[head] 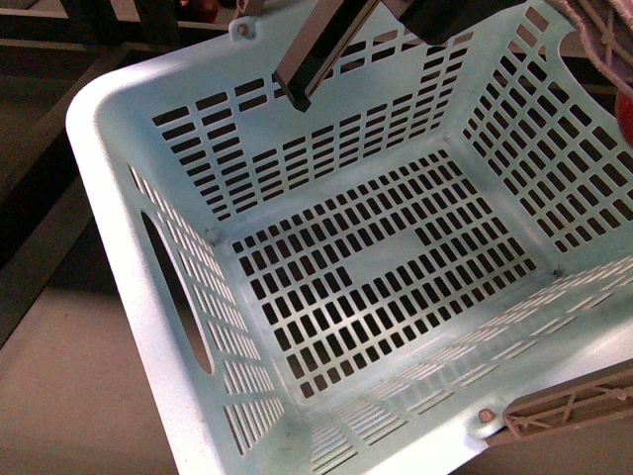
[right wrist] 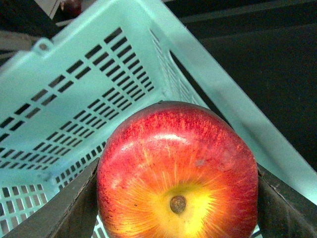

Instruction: Pick apple with right arm and hold basket with left

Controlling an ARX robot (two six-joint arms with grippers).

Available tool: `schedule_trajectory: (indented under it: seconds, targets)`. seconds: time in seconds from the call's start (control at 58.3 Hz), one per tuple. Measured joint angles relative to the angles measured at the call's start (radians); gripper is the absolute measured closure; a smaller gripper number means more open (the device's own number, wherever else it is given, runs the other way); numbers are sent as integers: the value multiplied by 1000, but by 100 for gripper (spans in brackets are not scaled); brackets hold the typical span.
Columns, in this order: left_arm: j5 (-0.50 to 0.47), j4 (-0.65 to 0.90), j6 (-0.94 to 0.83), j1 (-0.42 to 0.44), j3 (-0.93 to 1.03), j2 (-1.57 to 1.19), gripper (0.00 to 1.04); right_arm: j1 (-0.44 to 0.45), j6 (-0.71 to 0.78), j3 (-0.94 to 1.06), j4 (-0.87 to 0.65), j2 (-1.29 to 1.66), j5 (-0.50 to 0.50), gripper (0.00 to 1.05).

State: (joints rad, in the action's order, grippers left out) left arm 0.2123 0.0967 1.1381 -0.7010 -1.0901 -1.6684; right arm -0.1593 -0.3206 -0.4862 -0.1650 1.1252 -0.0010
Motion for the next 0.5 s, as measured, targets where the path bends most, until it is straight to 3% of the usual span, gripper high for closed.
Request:
schedule_trajectory:
  seconds: [0.103,0.309,0.497]
  targets:
    - [2,0,0,0,0,0,98,5,-18,9,-18,-10,31,7]
    - [-3,-1,-5,0,-1,-2,98,72,-56,9,9,-135,51,9]
    - [-4,0,-15,1,-2,-2,98,200,-84,43,111,-323,100,9]
